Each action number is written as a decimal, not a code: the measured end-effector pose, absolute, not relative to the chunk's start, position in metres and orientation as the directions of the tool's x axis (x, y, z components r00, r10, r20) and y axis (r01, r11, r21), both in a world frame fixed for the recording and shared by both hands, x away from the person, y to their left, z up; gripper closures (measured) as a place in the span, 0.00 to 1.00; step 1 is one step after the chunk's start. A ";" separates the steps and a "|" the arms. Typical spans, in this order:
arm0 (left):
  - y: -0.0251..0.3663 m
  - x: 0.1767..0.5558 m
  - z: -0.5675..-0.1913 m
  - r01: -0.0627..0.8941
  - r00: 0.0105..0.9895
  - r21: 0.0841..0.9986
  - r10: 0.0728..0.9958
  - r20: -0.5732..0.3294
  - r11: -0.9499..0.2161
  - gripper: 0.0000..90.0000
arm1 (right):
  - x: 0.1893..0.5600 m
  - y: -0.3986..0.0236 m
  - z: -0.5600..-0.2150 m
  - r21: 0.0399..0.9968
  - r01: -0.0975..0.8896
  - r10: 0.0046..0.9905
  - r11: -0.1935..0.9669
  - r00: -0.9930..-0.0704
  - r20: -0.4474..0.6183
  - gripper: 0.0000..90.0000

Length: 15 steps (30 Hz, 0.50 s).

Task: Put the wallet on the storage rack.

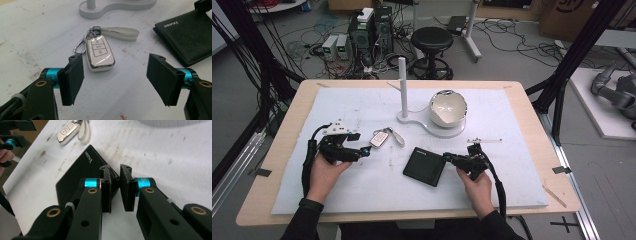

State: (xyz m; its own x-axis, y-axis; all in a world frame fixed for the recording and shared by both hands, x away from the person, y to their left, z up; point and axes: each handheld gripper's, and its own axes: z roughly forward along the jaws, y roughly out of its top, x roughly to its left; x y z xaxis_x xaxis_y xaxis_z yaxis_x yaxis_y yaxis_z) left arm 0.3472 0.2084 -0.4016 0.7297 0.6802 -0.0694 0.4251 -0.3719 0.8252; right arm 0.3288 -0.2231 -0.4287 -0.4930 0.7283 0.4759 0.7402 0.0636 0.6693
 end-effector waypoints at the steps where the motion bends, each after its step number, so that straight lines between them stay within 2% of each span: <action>1: 0.208 0.347 -0.402 0.427 0.729 0.825 0.681 -0.070 -0.372 0.33 | 0.329 -0.223 -0.429 0.669 0.740 0.728 0.064 -0.493 0.476 0.92; 6: 0.208 0.347 -0.402 0.428 0.729 0.822 0.682 -0.068 -0.375 0.33 | 0.326 -0.229 -0.405 0.738 0.668 0.743 0.092 -0.540 0.396 0.93; 15: 0.207 0.348 -0.403 0.430 0.729 0.819 0.681 -0.068 -0.379 0.33 | 0.321 -0.227 -0.373 0.798 0.578 0.750 0.170 -0.602 0.276 0.94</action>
State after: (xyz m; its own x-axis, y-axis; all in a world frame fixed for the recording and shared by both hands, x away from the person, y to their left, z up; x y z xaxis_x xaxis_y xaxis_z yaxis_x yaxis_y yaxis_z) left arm 0.3477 0.2065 -0.4030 0.7292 0.6810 -0.0679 0.4303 -0.3790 0.8193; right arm 0.3206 -0.2275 -0.3727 -0.6016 0.7496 0.2760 0.5780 0.1700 0.7981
